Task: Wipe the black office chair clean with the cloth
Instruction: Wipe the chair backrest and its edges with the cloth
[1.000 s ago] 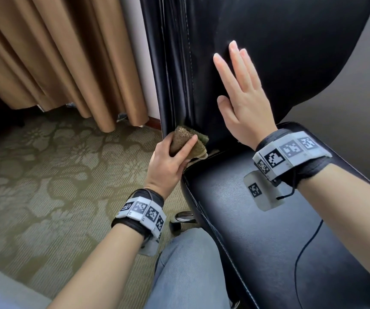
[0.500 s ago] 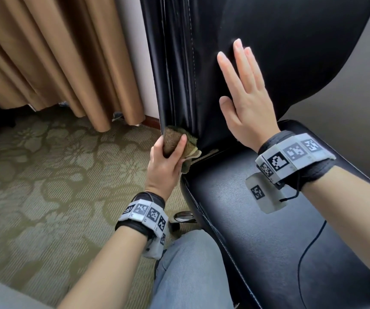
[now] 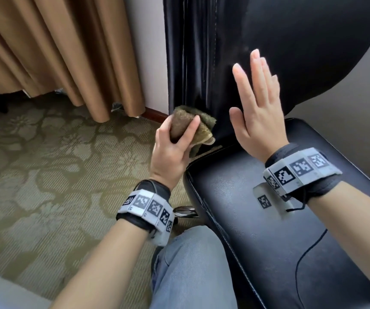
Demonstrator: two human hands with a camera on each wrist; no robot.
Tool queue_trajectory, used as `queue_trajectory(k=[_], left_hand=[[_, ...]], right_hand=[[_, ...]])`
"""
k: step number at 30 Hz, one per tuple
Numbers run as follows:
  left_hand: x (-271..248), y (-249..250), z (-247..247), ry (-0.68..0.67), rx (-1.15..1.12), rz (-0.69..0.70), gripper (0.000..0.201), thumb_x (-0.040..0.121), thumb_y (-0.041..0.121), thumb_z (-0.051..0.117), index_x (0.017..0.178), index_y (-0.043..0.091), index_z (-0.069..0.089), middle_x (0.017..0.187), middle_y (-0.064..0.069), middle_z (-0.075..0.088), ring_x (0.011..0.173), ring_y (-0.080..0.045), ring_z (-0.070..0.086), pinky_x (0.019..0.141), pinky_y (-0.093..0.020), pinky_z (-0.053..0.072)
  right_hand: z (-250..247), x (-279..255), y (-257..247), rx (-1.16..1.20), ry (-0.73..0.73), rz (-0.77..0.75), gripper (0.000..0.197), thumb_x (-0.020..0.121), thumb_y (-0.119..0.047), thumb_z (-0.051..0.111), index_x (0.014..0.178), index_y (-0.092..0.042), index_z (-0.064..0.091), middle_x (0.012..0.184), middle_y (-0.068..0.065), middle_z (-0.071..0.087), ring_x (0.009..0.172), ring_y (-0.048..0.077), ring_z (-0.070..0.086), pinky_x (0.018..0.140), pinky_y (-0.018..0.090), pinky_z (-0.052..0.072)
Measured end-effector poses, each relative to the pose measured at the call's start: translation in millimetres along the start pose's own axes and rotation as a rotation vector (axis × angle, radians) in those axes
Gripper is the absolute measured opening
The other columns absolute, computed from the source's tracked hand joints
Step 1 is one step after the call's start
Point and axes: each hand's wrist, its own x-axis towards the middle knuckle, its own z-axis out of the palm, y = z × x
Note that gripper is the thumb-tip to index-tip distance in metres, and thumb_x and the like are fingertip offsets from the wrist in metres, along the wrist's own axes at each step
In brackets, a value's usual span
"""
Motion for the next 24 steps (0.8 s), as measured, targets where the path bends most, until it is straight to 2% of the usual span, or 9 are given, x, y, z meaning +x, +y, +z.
queue_trajectory(k=[4, 8, 12, 13, 15, 16, 19, 22, 24], left_hand=[[-7, -7, 13, -0.006, 0.017, 0.026, 0.079, 0.088, 0.011, 0.05, 0.144, 0.05, 0.01, 0.125, -0.011, 0.028, 0.108, -0.031, 0.039, 0.098, -0.035, 0.036], [-19, -18, 14, -0.047, 0.064, 0.03, 0.059, 0.087, 0.013, 0.047, 0.135, 0.04, 0.029, 0.119, -0.009, 0.031, 0.099, -0.026, 0.041, 0.082, -0.037, 0.051], [-37, -39, 12, -0.206, 0.163, 0.081, 0.05, 0.084, 0.012, 0.046, 0.13, 0.032, 0.04, 0.12, -0.01, 0.034, 0.094, -0.026, 0.041, 0.076, -0.042, 0.053], [-41, -47, 12, -0.253, 0.202, 0.071, 0.043, 0.086, 0.015, 0.047, 0.126, 0.032, 0.045, 0.119, -0.009, 0.04, 0.093, -0.026, 0.044, 0.078, -0.043, 0.054], [-40, -52, 4, -0.305, 0.146, -0.081, 0.025, 0.091, 0.027, 0.052, 0.116, 0.031, 0.054, 0.113, -0.004, 0.054, 0.091, -0.023, 0.053, 0.083, -0.045, 0.054], [-41, -55, -1, -0.28, 0.115, -0.118, 0.025, 0.092, 0.026, 0.051, 0.116, 0.03, 0.054, 0.114, -0.003, 0.054, 0.092, -0.023, 0.053, 0.083, -0.046, 0.054], [-46, -56, -7, -0.155, 0.105, -0.051, 0.045, 0.09, 0.015, 0.044, 0.133, 0.027, 0.039, 0.125, -0.011, 0.032, 0.104, -0.03, 0.042, 0.084, -0.044, 0.051], [-29, -37, -5, -0.033, -0.015, -0.096, 0.038, 0.098, 0.028, 0.039, 0.135, 0.027, 0.034, 0.126, -0.01, 0.029, 0.115, -0.029, 0.041, 0.104, -0.03, 0.035], [-12, -20, -1, -0.016, -0.165, -0.169, 0.039, 0.097, 0.034, 0.04, 0.134, 0.021, 0.037, 0.128, -0.007, 0.03, 0.12, -0.02, 0.039, 0.109, -0.022, 0.029]], right_hand=[[10, -8, -3, 0.006, -0.006, -0.028, 0.06, 0.086, -0.008, 0.045, 0.141, -0.013, 0.021, 0.147, 0.028, 0.023, 0.138, 0.034, 0.012, 0.111, 0.055, 0.019], [18, -9, -1, 0.027, 0.019, -0.052, 0.056, 0.088, -0.007, 0.043, 0.14, -0.008, 0.023, 0.144, 0.033, 0.023, 0.136, 0.039, 0.011, 0.113, 0.051, 0.018], [20, -9, -3, 0.034, 0.01, -0.029, 0.057, 0.087, -0.005, 0.045, 0.14, -0.007, 0.022, 0.144, 0.035, 0.021, 0.136, 0.041, 0.011, 0.114, 0.051, 0.016], [21, -9, -3, 0.033, 0.008, -0.026, 0.058, 0.087, -0.005, 0.045, 0.14, -0.006, 0.021, 0.144, 0.035, 0.021, 0.135, 0.042, 0.011, 0.114, 0.051, 0.016], [21, -9, -4, 0.031, 0.009, -0.026, 0.058, 0.087, -0.004, 0.046, 0.14, -0.006, 0.021, 0.144, 0.036, 0.021, 0.135, 0.042, 0.011, 0.114, 0.05, 0.015], [21, -9, -4, 0.031, 0.009, -0.028, 0.059, 0.086, -0.003, 0.046, 0.14, -0.006, 0.021, 0.143, 0.036, 0.021, 0.135, 0.043, 0.011, 0.115, 0.05, 0.014], [22, -9, -4, 0.032, 0.013, -0.023, 0.06, 0.086, -0.002, 0.046, 0.14, -0.005, 0.021, 0.143, 0.037, 0.02, 0.135, 0.043, 0.01, 0.115, 0.048, 0.012], [23, -8, -5, 0.035, 0.015, -0.022, 0.059, 0.086, -0.002, 0.046, 0.139, -0.004, 0.021, 0.142, 0.038, 0.02, 0.135, 0.043, 0.009, 0.116, 0.044, 0.009], [23, -8, -6, 0.042, 0.021, -0.029, 0.056, 0.088, -0.003, 0.046, 0.139, -0.003, 0.021, 0.142, 0.039, 0.02, 0.134, 0.044, 0.01, 0.117, 0.042, 0.007]])
